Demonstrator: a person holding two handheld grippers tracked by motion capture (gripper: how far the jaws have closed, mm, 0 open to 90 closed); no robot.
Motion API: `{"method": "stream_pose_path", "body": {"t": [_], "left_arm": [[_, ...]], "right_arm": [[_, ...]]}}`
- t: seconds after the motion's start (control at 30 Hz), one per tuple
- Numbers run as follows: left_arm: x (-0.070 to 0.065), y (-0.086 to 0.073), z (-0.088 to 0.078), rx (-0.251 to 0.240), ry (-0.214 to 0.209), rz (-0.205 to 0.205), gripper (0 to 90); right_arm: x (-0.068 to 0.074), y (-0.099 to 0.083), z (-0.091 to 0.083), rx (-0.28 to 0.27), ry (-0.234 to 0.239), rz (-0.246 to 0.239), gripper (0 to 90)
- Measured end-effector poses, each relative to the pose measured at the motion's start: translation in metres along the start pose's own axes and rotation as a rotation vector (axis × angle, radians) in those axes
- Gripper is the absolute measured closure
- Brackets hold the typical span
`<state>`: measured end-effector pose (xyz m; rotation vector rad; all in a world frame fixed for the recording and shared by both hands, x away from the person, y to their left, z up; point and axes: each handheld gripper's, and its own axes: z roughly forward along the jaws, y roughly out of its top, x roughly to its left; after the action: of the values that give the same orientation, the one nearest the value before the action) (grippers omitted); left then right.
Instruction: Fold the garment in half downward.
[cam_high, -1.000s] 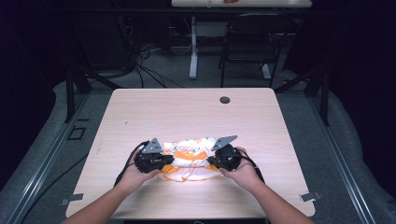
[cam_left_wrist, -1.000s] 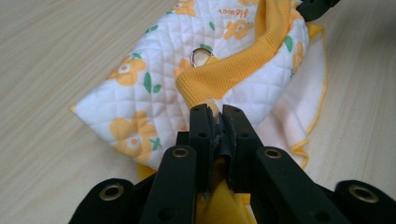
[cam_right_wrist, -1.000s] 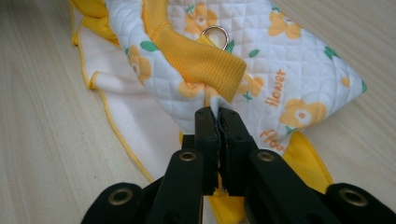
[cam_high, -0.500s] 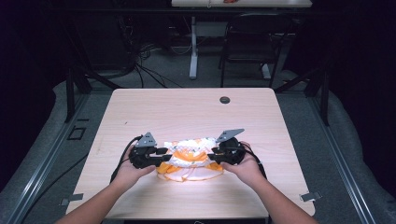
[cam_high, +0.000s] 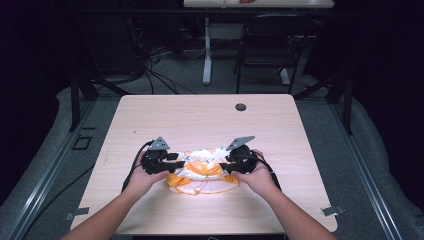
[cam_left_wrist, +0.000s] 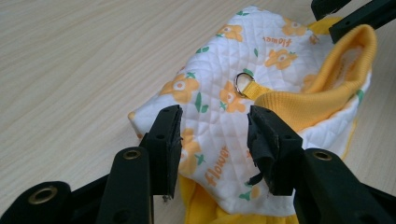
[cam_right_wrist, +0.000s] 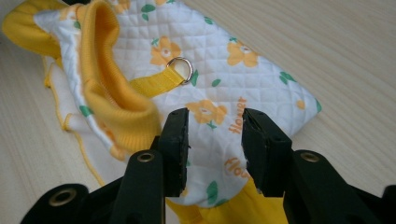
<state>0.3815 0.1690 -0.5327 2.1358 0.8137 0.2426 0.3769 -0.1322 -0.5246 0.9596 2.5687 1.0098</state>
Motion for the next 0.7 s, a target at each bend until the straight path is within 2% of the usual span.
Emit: {"method": "stream_pose_path", "body": {"t": [0.13, 0.3, 0.5, 0.7], "left_arm": [[-0.007, -0.004, 0.000, 0.004, -0.021, 0.015, 54.0], [-0.016, -0.016, 0.000, 0.027, -0.048, 0.036, 52.2], [-0.023, -0.025, 0.003, 0.053, -0.042, 0.077, 49.8], [-0.026, -0.031, 0.006, 0.066, -0.046, 0.091, 46.2]], "right_arm": [[0.005, -0.003, 0.000, 0.013, 0.025, -0.012, 61.0], [0.016, -0.013, 0.002, 0.032, 0.038, -0.053, 60.9], [0.019, -0.024, 0.002, 0.043, 0.059, -0.054, 60.0], [0.020, -0.031, 0.005, 0.052, 0.066, -0.051, 59.2]]}}
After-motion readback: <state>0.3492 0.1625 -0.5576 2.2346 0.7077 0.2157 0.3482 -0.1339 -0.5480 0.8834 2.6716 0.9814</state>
